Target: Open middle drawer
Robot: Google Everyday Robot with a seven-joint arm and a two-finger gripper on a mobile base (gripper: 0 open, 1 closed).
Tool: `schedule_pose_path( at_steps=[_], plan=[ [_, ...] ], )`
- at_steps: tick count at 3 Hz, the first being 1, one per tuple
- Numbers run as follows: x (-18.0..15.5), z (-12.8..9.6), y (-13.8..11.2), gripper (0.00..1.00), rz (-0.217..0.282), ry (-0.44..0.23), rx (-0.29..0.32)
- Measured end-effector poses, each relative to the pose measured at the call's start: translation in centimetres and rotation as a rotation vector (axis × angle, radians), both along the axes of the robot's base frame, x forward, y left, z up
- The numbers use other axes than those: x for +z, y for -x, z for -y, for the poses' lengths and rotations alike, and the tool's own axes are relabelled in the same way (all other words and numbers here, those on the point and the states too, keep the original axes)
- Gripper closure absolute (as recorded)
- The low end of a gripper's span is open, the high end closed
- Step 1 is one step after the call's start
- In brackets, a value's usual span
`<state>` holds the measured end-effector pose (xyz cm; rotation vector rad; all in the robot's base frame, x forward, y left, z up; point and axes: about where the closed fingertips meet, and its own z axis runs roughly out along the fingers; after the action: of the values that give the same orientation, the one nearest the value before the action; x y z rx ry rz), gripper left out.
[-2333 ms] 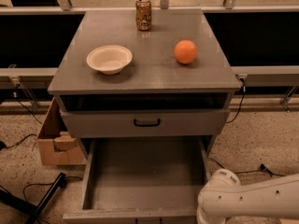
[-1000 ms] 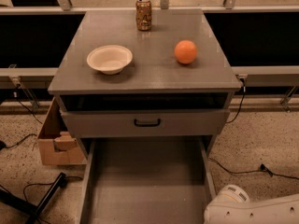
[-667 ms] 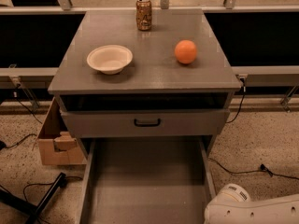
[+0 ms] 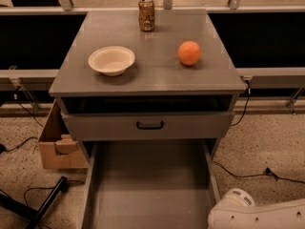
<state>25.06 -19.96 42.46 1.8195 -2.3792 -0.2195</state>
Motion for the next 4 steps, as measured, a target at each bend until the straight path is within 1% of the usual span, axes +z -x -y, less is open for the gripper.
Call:
schedule_pose_path(
  at_steps=[1,2,3,4],
  plan=[
    [3.1,-0.7,-1.5,0.0,0.033,0.029,0.072],
    [10.9,-1.8,-4.8,0.0,0.087,0.076,0.176],
    [19.4,-2.8,-7.2,0.0,0.13,0.077,0.225],
    [31.1,-3.7,-8.5,0.0,0.177,0.049,0.338]
  ],
)
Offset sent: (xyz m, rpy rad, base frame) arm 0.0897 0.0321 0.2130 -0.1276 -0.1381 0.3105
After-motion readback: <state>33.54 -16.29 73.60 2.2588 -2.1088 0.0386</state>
